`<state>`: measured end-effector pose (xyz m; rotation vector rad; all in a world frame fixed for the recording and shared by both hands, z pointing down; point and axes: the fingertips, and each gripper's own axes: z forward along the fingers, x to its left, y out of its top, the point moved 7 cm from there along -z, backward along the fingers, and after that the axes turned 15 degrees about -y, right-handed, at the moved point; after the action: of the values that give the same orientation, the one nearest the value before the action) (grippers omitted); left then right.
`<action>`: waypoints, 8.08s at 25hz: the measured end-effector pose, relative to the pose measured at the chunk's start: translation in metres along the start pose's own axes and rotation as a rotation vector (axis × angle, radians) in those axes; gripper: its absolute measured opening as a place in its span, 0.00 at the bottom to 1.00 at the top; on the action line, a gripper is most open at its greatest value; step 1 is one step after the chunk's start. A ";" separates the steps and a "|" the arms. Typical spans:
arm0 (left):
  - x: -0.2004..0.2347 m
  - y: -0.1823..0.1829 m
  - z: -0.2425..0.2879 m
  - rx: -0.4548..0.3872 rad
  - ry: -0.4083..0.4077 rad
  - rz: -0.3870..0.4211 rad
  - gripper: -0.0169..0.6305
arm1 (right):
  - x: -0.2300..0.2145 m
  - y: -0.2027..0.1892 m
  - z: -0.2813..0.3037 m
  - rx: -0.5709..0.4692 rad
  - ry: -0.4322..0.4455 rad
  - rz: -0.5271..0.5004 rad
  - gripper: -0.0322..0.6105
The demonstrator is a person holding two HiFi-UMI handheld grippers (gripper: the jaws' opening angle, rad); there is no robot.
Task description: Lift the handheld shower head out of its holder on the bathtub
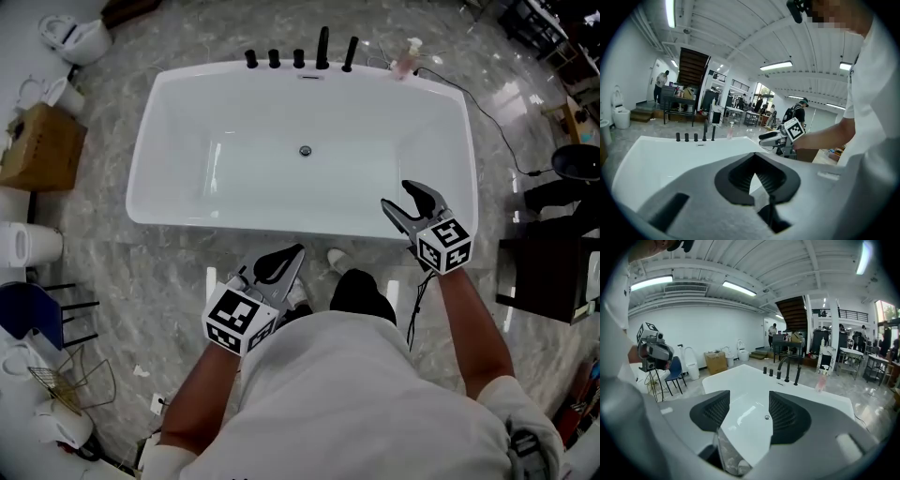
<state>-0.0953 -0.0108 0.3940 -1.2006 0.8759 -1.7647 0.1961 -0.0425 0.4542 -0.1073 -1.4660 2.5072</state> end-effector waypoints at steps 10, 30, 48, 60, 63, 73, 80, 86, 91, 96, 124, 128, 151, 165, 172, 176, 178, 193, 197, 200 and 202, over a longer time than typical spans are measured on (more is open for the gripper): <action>0.051 0.052 0.089 -0.059 0.154 -0.099 0.03 | -0.125 0.016 0.158 0.053 0.119 -0.041 0.47; 0.118 0.062 0.179 -0.003 0.336 -0.267 0.03 | -0.259 0.023 0.431 0.072 0.103 -0.075 0.45; 0.182 0.049 0.213 0.044 0.276 -0.349 0.03 | -0.316 0.038 0.589 0.109 -0.002 -0.107 0.45; 0.193 0.033 0.212 0.029 0.289 -0.392 0.03 | -0.309 0.045 0.646 0.152 0.025 -0.108 0.43; 0.194 0.031 0.212 0.030 0.292 -0.395 0.03 | -0.309 0.043 0.650 0.153 0.020 -0.104 0.38; 0.198 0.028 0.203 0.009 0.296 -0.387 0.03 | -0.307 0.044 0.644 0.149 -0.003 -0.126 0.28; 0.191 0.032 0.196 -0.023 0.305 -0.364 0.03 | -0.303 0.058 0.624 0.127 -0.013 -0.131 0.28; 0.180 0.038 0.187 -0.048 0.313 -0.339 0.03 | -0.300 0.076 0.602 0.104 -0.023 -0.140 0.28; 0.167 0.044 0.175 -0.067 0.323 -0.321 0.03 | -0.297 0.099 0.578 0.076 -0.028 -0.152 0.28; 0.152 0.052 0.164 -0.091 0.324 -0.295 0.03 | -0.296 0.125 0.550 0.044 -0.034 -0.157 0.28; 0.062 0.037 0.087 -0.076 0.303 -0.188 0.03 | -0.227 0.258 0.341 -0.186 -0.016 -0.249 0.28; 0.051 0.034 0.078 -0.065 0.303 -0.184 0.03 | -0.215 0.273 0.306 -0.217 -0.010 -0.260 0.28; -0.028 -0.011 0.019 -0.069 0.294 -0.176 0.03 | -0.141 0.327 0.089 -0.400 -0.014 -0.355 0.28; -0.061 -0.037 -0.010 -0.089 0.327 -0.183 0.03 | -0.101 0.317 -0.008 -0.500 -0.025 -0.398 0.28; -0.070 -0.042 -0.011 -0.086 0.315 -0.178 0.03 | -0.083 0.301 -0.037 -0.515 -0.022 -0.432 0.28; -0.076 -0.045 -0.011 -0.080 0.308 -0.166 0.03 | -0.078 0.288 -0.048 -0.512 -0.022 -0.437 0.28; -0.078 -0.048 -0.010 -0.078 0.306 -0.166 0.03 | -0.077 0.282 -0.051 -0.506 -0.024 -0.435 0.28; -0.086 -0.055 -0.010 -0.085 0.304 -0.172 0.03 | -0.072 0.264 -0.056 -0.484 -0.014 -0.419 0.28; -0.088 -0.056 -0.006 -0.080 0.290 -0.163 0.03 | -0.075 0.262 -0.057 -0.481 -0.015 -0.415 0.28; -0.089 -0.054 -0.005 -0.077 0.288 -0.159 0.03 | -0.076 0.262 -0.057 -0.480 -0.016 -0.415 0.28; -0.090 -0.054 -0.005 -0.077 0.289 -0.160 0.03 | -0.076 0.261 -0.058 -0.479 -0.015 -0.414 0.28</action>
<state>-0.0934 0.0936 0.4053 -1.1059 1.0455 -2.0869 0.2373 -0.1340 0.1948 0.1241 -1.8451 1.8092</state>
